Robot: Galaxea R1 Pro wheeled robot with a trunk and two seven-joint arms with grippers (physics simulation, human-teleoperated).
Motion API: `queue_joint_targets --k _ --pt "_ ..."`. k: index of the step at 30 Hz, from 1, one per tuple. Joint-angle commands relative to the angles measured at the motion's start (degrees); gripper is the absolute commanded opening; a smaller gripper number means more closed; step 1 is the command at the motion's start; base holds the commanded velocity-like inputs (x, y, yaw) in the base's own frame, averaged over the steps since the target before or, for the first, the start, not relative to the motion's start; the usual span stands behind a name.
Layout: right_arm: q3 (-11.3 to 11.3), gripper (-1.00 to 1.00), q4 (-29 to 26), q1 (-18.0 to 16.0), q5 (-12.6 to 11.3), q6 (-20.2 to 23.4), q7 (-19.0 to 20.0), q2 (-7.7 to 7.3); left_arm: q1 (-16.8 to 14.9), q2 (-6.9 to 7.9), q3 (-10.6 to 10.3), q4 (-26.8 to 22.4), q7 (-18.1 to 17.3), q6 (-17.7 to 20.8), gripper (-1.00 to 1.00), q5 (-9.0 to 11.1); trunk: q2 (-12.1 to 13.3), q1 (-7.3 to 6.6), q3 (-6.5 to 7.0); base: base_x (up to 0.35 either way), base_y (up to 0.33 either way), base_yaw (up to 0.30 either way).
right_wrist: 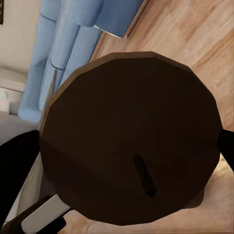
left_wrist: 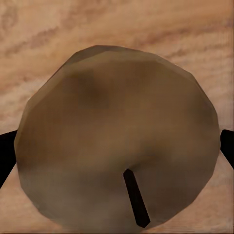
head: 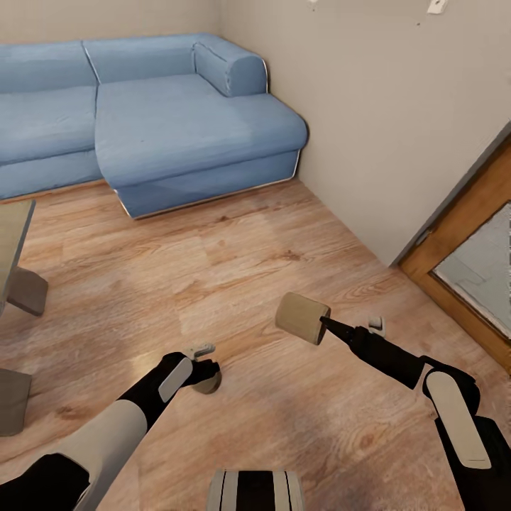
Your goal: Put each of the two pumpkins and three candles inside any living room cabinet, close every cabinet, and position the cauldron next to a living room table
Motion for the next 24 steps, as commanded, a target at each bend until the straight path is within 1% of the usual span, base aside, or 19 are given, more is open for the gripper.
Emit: queue_joint_targets --k 1,4,8,16,22,24 --pt "-0.24 -1.00 0.02 -0.03 0.03 0.33 0.24 0.01 -0.02 0.06 -0.38 -0.12 0.44 0.14 -1.00 0.52 0.00 -0.06 0.19 -0.175 0.000 0.000" --pt "-1.29 -1.00 0.18 0.00 0.08 0.33 0.20 0.05 0.00 0.11 -0.62 -0.25 0.47 0.21 -1.00 0.52 0.04 -0.13 0.86 -0.095 0.000 0.000" --pt "-1.73 -1.00 0.27 0.02 0.11 0.34 0.14 0.03 0.00 0.22 -0.61 -0.95 0.48 0.23 -1.00 0.52 0.09 -0.24 1.74 -0.035 0.000 0.000" --pt "-1.87 -1.00 0.30 0.02 0.22 0.28 -0.08 0.16 0.00 0.16 -0.85 -1.47 0.48 0.26 -1.00 0.52 0.20 -0.44 3.51 -0.024 0.000 0.000" --pt "-1.88 -1.00 0.34 0.03 0.23 0.25 -0.52 0.18 0.00 0.17 -0.88 -1.57 0.50 0.29 -1.00 0.52 0.28 -0.60 4.87 -0.215 0.000 0.000" --pt "-1.88 -1.00 0.36 0.04 0.18 0.25 -1.65 0.24 0.00 0.16 -0.93 -1.58 0.49 0.28 -1.00 0.52 0.31 -0.65 5.38 -0.293 0.000 0.005"
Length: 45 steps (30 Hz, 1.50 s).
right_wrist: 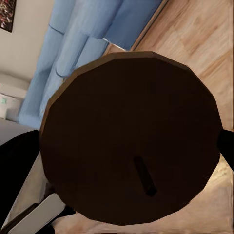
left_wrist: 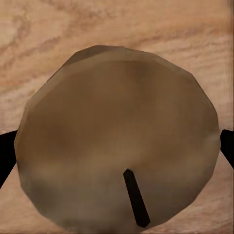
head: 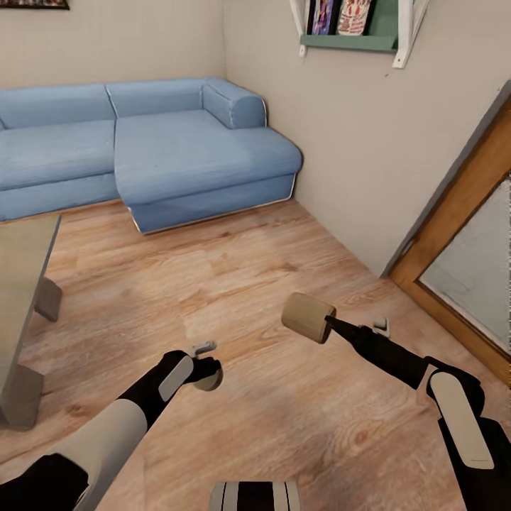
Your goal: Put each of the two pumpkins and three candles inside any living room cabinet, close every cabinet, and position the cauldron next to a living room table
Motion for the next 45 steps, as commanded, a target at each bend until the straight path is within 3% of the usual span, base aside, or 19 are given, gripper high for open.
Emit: queue_joint_targets --k 1,9,28,45 --pt "-0.08 -1.00 0.00 -0.03 -0.05 0.34 -0.27 0.05 -0.02 0.04 -0.31 -0.08 0.43 0.13 -1.00 0.50 0.00 -0.06 0.24 -0.306 0.000 0.028" --pt "-0.06 -1.00 0.00 -0.02 -0.30 0.33 -3.55 0.15 -0.02 -0.17 -0.34 -0.32 0.47 0.08 -1.00 0.50 0.11 -0.27 2.58 -0.326 0.000 0.140" --pt "-0.08 -1.00 0.10 -0.02 -0.54 0.33 -3.88 0.04 -0.11 -0.42 -0.35 -1.22 2.12 0.12 -1.00 0.41 0.36 -0.76 7.98 -0.118 0.000 0.165" --pt "-0.07 -1.00 0.10 -0.02 -0.53 0.33 -3.88 0.21 -0.11 -0.50 -0.39 -1.76 2.53 0.16 -1.00 0.24 0.59 -1.20 12.32 -0.298 0.000 0.114"
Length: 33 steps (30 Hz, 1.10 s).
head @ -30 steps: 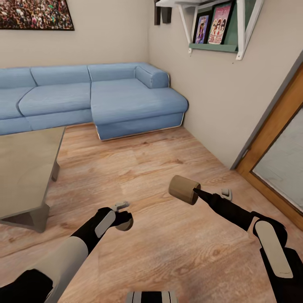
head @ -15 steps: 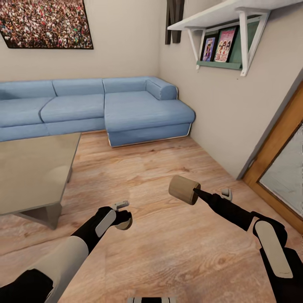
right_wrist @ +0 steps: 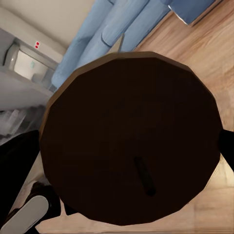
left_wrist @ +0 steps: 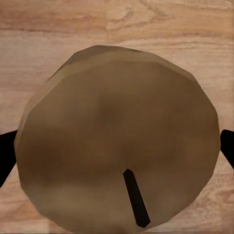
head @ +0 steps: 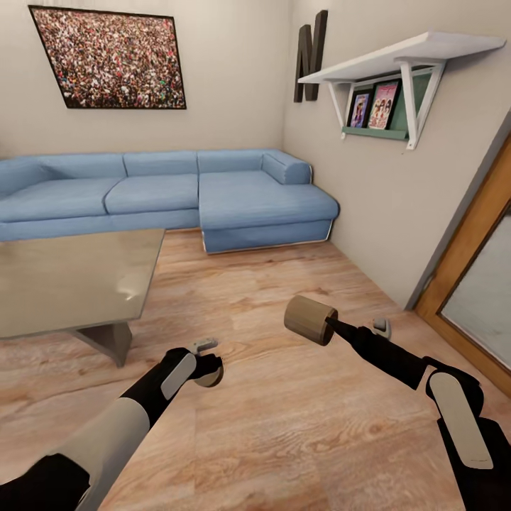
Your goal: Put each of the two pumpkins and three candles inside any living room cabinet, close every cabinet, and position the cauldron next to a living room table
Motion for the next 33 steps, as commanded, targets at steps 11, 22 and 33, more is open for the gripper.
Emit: queue_joint_targets --k 11,22,33 --pt "-0.10 -1.00 -0.03 -0.03 -0.25 0.34 0.35 -0.04 -0.04 -0.05 -0.24 -0.07 0.49 0.09 -1.00 0.48 0.13 -0.31 3.01 -0.137 0.000 0.242" --pt "-0.10 -1.00 -0.03 -0.03 -0.32 0.34 0.35 -0.08 -0.04 -0.04 -0.24 0.00 0.45 0.09 -1.00 0.42 0.28 -0.60 5.63 -0.099 0.012 0.078" --pt "-0.02 -1.00 -0.03 -0.03 -0.16 0.34 0.35 0.00 -0.08 -0.06 -0.24 0.09 0.46 0.21 -1.00 0.44 0.42 -0.88 8.07 -0.098 0.038 0.136"
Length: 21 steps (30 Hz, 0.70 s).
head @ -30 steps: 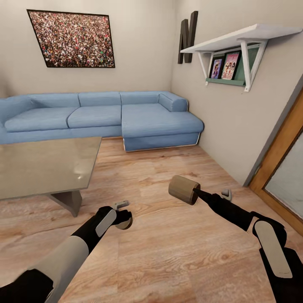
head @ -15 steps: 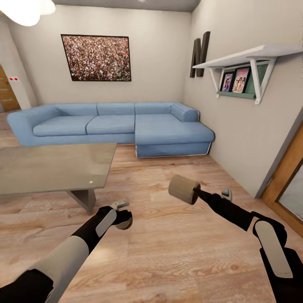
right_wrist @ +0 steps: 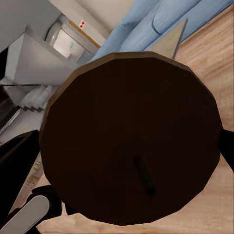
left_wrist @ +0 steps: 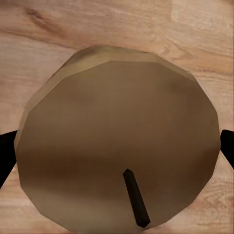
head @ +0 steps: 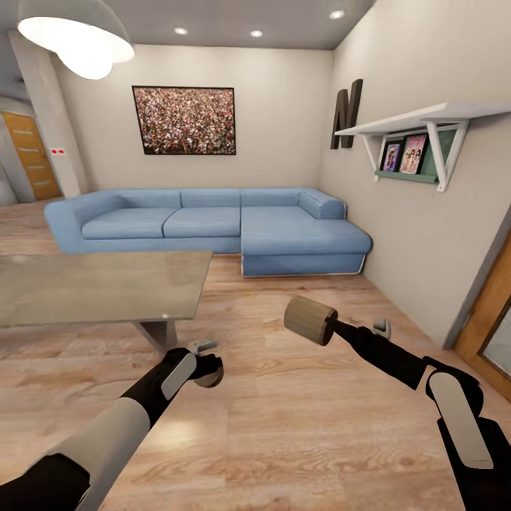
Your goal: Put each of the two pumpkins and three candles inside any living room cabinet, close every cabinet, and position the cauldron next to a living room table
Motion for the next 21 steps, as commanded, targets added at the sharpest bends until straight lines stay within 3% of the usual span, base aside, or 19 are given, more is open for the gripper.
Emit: queue_joint_targets --k 1,6,15,21 --pt "-0.10 -1.00 -0.03 -0.03 0.05 0.32 0.35 0.00 -0.07 0.03 -0.29 -0.05 0.44 0.10 -1.00 0.48 -0.01 -0.04 0.17 -0.007 0.003 0.258" --pt "-0.09 -1.00 -0.03 -0.03 0.12 0.32 0.32 0.00 -0.09 -0.02 -0.29 -0.05 0.47 0.12 -1.00 0.44 0.21 -0.24 1.26 -0.003 0.001 0.265" --pt "-0.11 -1.00 0.11 -0.03 0.14 0.32 0.27 -0.03 -0.06 -0.29 -0.27 -0.09 0.46 0.13 -1.00 0.49 3.82 -2.21 2.88 -0.072 0.046 0.270" --pt "-0.12 -1.00 0.20 -0.03 0.14 0.32 0.26 -0.11 -0.02 -0.27 -0.28 -0.49 0.34 0.13 -1.00 0.59 3.82 -2.21 2.88 -0.041 0.027 0.270"
